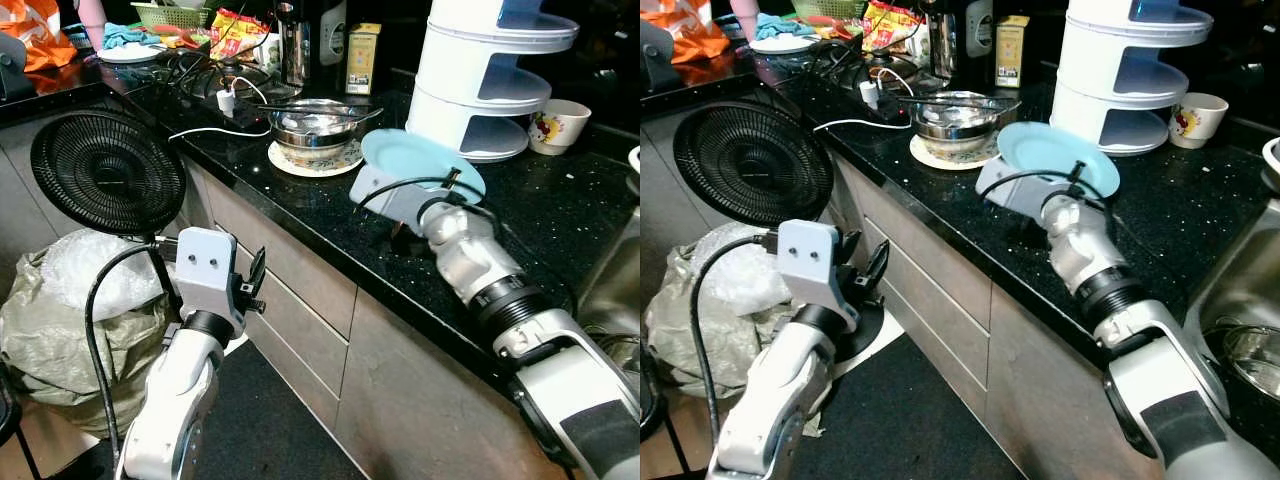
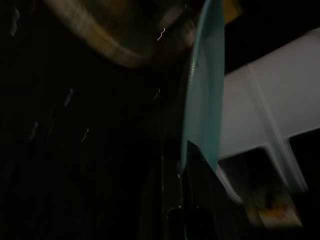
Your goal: Kitchen organization
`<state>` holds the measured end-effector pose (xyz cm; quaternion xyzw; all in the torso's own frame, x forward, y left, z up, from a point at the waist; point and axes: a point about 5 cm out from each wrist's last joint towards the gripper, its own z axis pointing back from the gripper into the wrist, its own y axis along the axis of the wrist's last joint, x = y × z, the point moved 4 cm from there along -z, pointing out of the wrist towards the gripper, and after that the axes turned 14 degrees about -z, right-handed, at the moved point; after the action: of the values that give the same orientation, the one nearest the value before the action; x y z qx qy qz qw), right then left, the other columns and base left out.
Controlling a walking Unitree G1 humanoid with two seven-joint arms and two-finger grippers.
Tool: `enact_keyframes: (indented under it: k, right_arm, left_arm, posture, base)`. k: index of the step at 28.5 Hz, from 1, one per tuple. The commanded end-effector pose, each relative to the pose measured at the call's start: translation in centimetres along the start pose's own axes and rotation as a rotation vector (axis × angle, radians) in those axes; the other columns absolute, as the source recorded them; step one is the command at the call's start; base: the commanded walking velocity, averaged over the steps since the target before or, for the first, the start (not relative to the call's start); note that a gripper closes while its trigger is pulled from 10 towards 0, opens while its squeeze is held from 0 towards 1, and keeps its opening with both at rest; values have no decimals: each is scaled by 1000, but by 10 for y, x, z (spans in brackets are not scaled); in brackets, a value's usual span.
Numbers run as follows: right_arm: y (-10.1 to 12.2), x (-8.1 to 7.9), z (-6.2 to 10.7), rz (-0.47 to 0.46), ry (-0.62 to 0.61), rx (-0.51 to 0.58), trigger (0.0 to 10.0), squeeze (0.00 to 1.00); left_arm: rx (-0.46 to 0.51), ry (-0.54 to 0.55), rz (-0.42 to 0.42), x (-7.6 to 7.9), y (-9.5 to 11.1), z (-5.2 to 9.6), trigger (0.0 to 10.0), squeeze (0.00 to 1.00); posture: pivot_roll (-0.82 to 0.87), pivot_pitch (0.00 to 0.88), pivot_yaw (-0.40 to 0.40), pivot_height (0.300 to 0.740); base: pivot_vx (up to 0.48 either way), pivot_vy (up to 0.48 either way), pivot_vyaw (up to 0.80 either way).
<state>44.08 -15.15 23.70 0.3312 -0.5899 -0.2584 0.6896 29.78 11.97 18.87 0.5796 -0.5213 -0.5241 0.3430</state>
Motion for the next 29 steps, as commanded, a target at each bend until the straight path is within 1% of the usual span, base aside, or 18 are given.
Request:
enact_keyframes:
  k: [1, 2, 3, 4, 5, 7, 8, 11, 13, 14, 15, 16, 17, 20, 21, 23, 26, 29]
  right_arm:
    - [12, 9, 6, -88, 12, 93, 0, 0]
    - [13, 11, 8, -111, 34, 108, 0, 0]
    - [14, 13, 12, -162, 69, 135, 0, 0]
    - [14, 13, 12, -162, 69, 135, 0, 0]
    - [16, 17, 17, -232, 109, 181, 0, 0]
    - [20, 24, 22, -303, 121, 222, 0, 0]
    - [20, 24, 22, -303, 121, 222, 0, 0]
    - [29, 39, 28, -439, 109, 304, 0, 0]
    - [35, 37, 32, -556, 154, 358, 0, 0]
    - [41, 38, 37, -630, 178, 420, 2471, 0]
    - [44, 39, 39, -674, 190, 444, 4627, 0]
    - [46, 39, 41, -726, 209, 470, 10000, 0]
    - [51, 39, 46, -857, 259, 520, 10000, 0]
    - [56, 42, 54, -970, 312, 592, 10000, 0]
    - [56, 47, 58, -1035, 328, 623, 10000, 0]
    - [53, 53, 60, -1082, 326, 644, 10000, 0]
    - [49, 58, 62, -1100, 314, 649, 10000, 0]
    - [45, 60, 63, -1101, 302, 626, 10000, 0]
  left_arm:
    - [-12, -7, -5, 1, -3, -1, 10000, 0]
    - [-13, -8, -6, 1, -3, -1, 10000, 0]
    - [-13, -9, -6, 1, -3, -1, 10000, 0]
    - [-13, -9, -6, 1, -3, -1, 10000, 0]
    - [-12, -11, -6, 1, -3, -1, 10000, 0]
    - [-13, -14, -7, 1, -4, -1, 10000, 0]
    - [-13, -14, -7, 1, -4, -1, 10000, 0]
    - [-14, -17, -11, 1, -5, -1, 10000, 0]
    - [-14, -19, -12, 1, -5, -1, 10000, 0]
    - [-12, -21, -15, 1, -5, -1, 10000, 0]
    - [-12, -22, -15, 0, -5, -1, 10000, 0]
    - [-11, -22, -16, 0, -5, -1, 10000, 0]
    - [-8, -24, -17, 0, -5, -1, 10000, 0]
    - [-3, -28, -16, -1, -4, -2, 10000, 0]
    - [2, -33, -13, -1, -3, -2, 10000, 0]
    - [14, -47, -9, 0, -1, -3, 10000, 0]
    - [33, -65, -5, 1, 2, -4, 10000, 0]
    - [88, -102, 29, 6, 13, -6, 10000, 0]
  posture:
    - [63, 0, -13, 740]
    - [63, 0, -13, 740]
    - [59, 0, -10, 740]
    - [59, 0, -10, 740]
    - [58, 0, -7, 740]
    - [59, 0, -7, 740]
    - [59, 0, -7, 740]
    - [59, 0, -2, 740]
    - [62, 0, 0, 740]
    - [62, 0, 0, 740]
    - [62, 0, 1, 740]
    - [62, 0, 1, 740]
    - [63, 0, 2, 740]
    - [61, 0, 6, 740]
    - [62, 0, 8, 740]
    - [59, 0, 13, 740]
    - [58, 0, 13, 740]
    - [56, 0, 15, 740]
  base:
    - [0, 0, 0]
    - [0, 0, 0]
    - [0, 0, 0]
    - [0, 0, 0]
    - [0, 0, 0]
    - [0, 0, 0]
    - [0, 0, 0]
    - [0, 0, 0]
    - [0, 0, 0]
    - [0, 0, 0]
    - [0, 0, 0]
    - [0, 0, 0]
    - [0, 0, 0]
    - [0, 0, -379]
    - [0, 0, -775]
    - [0, 0, -775]
    - [0, 0, -775]
    - [0, 0, -775]
